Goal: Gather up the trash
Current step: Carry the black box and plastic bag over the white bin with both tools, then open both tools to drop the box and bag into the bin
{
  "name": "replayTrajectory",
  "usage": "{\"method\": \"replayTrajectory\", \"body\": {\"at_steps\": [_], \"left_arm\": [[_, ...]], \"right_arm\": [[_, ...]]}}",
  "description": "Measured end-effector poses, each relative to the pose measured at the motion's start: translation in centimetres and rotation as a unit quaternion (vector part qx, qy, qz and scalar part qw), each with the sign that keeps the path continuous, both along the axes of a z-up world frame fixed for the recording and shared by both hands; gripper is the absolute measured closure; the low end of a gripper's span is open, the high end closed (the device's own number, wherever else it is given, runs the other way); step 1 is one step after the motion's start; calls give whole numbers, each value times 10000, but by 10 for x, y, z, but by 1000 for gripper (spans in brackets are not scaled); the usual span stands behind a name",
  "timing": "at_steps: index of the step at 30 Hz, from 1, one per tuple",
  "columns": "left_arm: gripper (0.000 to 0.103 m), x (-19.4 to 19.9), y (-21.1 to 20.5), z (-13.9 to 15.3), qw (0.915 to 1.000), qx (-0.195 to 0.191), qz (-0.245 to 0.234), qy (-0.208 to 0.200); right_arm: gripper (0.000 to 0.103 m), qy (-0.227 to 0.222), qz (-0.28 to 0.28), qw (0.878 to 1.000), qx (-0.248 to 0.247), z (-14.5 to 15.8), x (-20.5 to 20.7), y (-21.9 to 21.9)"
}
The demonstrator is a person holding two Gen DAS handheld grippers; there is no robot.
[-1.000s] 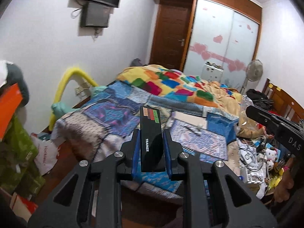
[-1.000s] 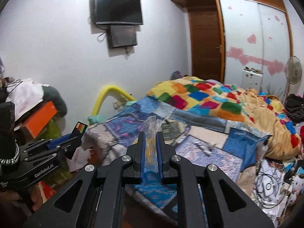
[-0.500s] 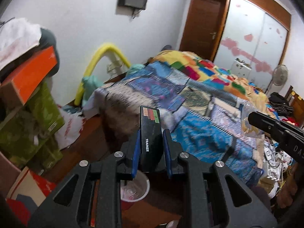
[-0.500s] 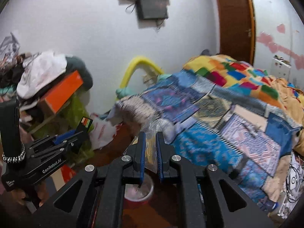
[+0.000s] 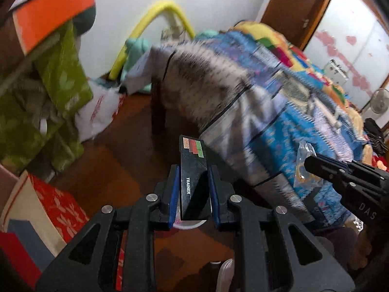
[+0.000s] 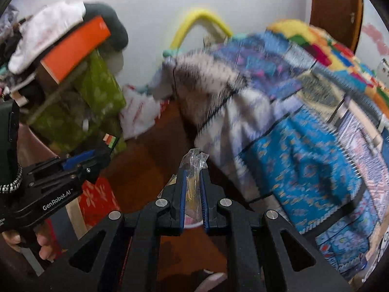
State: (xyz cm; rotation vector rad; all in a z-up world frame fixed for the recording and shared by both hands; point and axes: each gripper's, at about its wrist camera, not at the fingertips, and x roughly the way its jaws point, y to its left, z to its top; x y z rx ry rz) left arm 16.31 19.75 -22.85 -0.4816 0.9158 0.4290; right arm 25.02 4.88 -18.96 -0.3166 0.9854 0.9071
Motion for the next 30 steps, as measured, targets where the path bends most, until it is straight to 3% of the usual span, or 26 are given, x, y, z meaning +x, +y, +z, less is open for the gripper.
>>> {"method": "replayTrajectory", "body": {"at_steps": [8, 13, 19, 23, 30], "left_arm": [[81, 11, 10, -69, 9967, -409, 13, 697], [81, 16, 12, -93, 9938, -605, 52, 934], [81, 25, 16, -104, 9909, -811, 50, 1070], [81, 35, 15, -107, 9910, -748, -23, 1113], [80, 51, 17, -110, 9886, -958, -26, 1165]], "right_arm": [[93, 686, 247, 9956, -592, -69, 9, 35], [92, 956, 378, 9919, -751, -96, 11, 55], [89, 1418, 351, 9853, -888, -113, 24, 66], [80, 1459, 340, 9841, -953, -116, 28, 64], [79, 1398, 289, 9862, -840, -104, 34, 49]]}}
